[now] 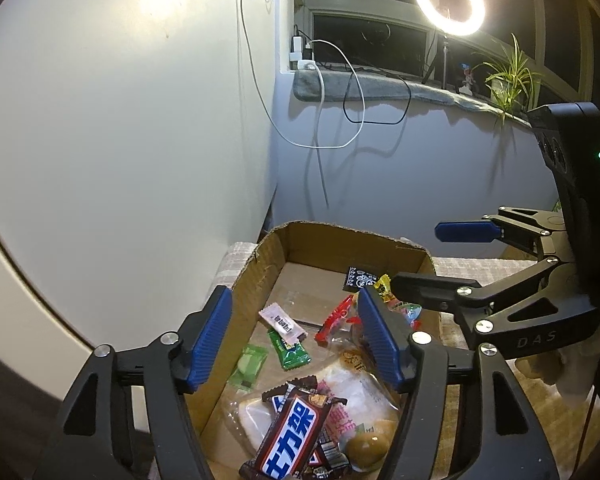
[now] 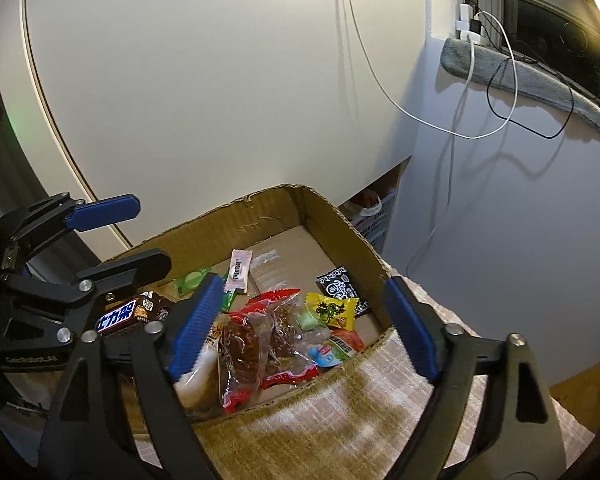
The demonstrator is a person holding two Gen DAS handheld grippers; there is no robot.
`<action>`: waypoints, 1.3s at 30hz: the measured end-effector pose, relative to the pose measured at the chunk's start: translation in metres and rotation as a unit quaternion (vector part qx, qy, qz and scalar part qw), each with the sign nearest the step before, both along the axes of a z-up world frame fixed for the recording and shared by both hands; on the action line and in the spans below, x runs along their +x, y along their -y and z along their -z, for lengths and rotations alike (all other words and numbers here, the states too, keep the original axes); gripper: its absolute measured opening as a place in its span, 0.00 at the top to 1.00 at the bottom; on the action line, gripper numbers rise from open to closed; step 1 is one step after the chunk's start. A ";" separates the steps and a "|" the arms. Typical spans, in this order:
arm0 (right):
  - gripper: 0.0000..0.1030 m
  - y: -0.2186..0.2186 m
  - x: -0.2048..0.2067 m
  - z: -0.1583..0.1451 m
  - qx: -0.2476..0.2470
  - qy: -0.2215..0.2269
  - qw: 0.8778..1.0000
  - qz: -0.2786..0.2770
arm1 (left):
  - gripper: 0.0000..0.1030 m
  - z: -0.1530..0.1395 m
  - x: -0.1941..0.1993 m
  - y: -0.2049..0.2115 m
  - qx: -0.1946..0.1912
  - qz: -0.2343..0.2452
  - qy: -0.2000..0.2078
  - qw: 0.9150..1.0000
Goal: Organize snacks
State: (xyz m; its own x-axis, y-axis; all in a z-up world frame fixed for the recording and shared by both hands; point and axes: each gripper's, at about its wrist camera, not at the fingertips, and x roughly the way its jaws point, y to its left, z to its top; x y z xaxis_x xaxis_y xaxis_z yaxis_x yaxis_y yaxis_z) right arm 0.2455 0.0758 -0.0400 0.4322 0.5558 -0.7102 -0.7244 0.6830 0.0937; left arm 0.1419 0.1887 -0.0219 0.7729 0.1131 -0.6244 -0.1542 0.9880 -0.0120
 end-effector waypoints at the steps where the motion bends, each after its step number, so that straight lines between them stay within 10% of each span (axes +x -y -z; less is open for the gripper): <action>1: 0.13 0.002 -0.002 -0.002 0.001 0.002 1.000 0.001 | 0.33 -0.001 -0.001 0.001 0.002 -0.001 0.001 1.000; 39: 0.00 0.071 -0.111 -0.049 0.068 0.056 0.994 0.065 | 0.22 -0.022 -0.088 0.043 0.002 -0.055 0.047 0.997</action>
